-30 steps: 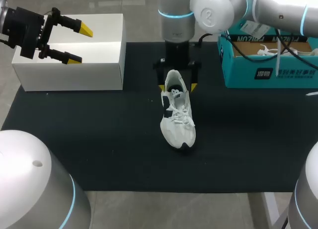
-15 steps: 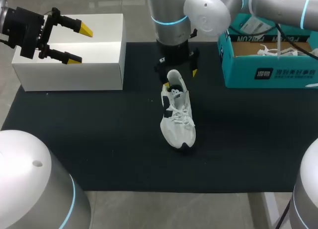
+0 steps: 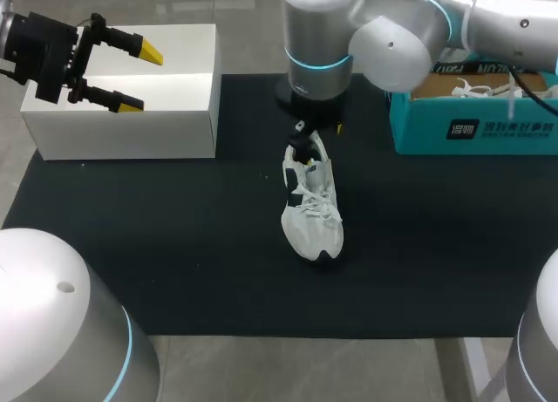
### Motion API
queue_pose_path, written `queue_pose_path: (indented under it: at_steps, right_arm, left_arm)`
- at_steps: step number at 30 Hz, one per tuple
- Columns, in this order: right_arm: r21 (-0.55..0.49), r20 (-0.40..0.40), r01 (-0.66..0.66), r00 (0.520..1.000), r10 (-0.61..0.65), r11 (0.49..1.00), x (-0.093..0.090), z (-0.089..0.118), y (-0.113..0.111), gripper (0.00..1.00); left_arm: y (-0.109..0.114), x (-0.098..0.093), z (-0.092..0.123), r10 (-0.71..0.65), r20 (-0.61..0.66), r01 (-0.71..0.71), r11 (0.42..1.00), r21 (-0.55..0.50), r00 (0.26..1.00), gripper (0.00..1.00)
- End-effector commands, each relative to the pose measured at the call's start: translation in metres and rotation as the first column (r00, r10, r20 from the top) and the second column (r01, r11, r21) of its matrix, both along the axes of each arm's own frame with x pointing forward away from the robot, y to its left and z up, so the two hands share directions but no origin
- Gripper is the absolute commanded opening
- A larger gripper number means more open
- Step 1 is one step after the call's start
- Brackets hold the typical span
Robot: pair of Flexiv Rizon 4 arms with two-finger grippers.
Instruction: Take the shoe out of the shoebox, open the shoe tongue, remove and reinsert the insole, then place the shoe into the shoebox
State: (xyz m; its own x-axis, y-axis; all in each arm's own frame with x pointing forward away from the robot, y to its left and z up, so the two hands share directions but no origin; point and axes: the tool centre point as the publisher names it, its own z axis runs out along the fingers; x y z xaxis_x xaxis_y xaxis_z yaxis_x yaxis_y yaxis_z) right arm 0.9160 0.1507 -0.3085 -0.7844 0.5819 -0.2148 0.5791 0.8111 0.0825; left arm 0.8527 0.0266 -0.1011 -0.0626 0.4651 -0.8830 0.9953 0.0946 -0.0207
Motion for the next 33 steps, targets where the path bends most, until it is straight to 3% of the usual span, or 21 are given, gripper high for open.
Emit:
queue_pose_path:
  at_steps: [1, 6, 9, 14, 25, 33]
  right_arm:
    - [0.084, -0.021, -0.378, 0.924, 0.381, 0.922, 0.012, 0.002, -0.005, 1.0]
    - [0.218, -0.008, -0.472, 0.874, 0.485, 0.854, 0.038, 0.005, -0.006, 1.0]
    - [0.221, -0.043, -0.51, 0.847, 0.531, 0.831, 0.052, 0.003, -0.011, 1.0]
    - [0.16, -0.081, -0.542, 0.826, 0.558, 0.825, 0.072, -0.005, -0.013, 1.0]
    - [0.069, -0.081, -0.552, 0.827, 0.556, 0.831, 0.089, -0.012, 0.017, 1.0]
    - [-0.013, -0.076, -0.544, 0.837, 0.541, 0.839, 0.103, -0.032, 0.022, 1.0]
  left_arm:
    - [0.0, 0.001, 0.0, -0.002, -0.001, 0.002, 1.0, 0.004, 1.0, 1.0]
    - [0.0, 0.001, 0.0, -0.002, -0.001, 0.002, 1.0, 0.004, 1.0, 1.0]
    - [0.0, 0.001, 0.0, -0.002, -0.001, 0.002, 1.0, 0.004, 1.0, 1.0]
    - [0.0, 0.001, 0.0, -0.002, -0.001, 0.002, 1.0, 0.004, 1.0, 1.0]
    - [0.0, 0.001, 0.0, -0.002, -0.001, 0.002, 1.0, 0.004, 1.0, 1.0]
    - [0.0, 0.001, 0.0, -0.002, -0.001, 0.002, 1.0, 0.004, 1.0, 1.0]
